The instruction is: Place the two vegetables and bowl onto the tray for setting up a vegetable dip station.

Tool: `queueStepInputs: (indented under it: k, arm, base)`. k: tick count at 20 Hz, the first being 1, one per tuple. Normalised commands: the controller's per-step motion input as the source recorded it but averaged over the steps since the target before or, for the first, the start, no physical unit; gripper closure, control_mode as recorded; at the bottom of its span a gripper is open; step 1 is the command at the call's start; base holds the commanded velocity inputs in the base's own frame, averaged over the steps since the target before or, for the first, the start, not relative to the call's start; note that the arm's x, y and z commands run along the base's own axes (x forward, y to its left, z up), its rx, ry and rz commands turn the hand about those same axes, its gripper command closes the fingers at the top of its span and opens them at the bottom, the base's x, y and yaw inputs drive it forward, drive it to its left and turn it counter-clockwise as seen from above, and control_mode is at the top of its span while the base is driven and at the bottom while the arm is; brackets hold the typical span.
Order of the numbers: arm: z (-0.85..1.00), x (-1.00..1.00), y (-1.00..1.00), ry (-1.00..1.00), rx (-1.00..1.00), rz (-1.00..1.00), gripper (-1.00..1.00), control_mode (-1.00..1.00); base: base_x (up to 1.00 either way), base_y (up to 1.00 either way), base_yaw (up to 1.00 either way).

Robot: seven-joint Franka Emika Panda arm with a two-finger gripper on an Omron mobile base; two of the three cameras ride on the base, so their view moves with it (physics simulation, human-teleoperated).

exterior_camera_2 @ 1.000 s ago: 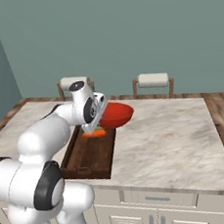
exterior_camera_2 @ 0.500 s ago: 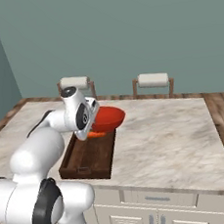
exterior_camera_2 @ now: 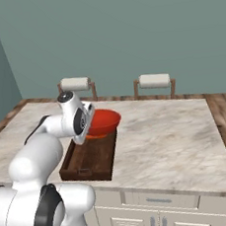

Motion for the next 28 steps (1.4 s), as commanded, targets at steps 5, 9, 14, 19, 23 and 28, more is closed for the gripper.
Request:
queueStepInputs:
  k: [5, 9, 14, 19, 23, 28]
  arm:
    - [-0.18, 0.00, 0.12, 0.00, 0.00, 0.04, 1.00, -1.00]
    - [-0.26, 0.00, 0.05, 0.00, 0.00, 0.02, 1.00, -1.00]
    - [-0.32, 0.00, 0.00, 0.00, 0.00, 0.02, 1.00, -1.00]
    - [-0.22, -0.02, 0.00, 0.00, 0.00, 0.01, 1.00, -1.00]
    - [0.00, 0.00, 0.00, -0.01, 0.00, 0.00, 1.00, -1.00]
    - [0.10, -0.20, 0.00, -0.08, 0.00, 0.00, 1.00, -1.00]
  base:
    - [0.00, 0.00, 0.00]
    - [0.00, 0.00, 0.00]
    - [0.00, 0.00, 0.00]
    - [0.00, 0.00, 0.00]
    - [0.00, 0.00, 0.00]
    - [0.00, 0.00, 0.00]
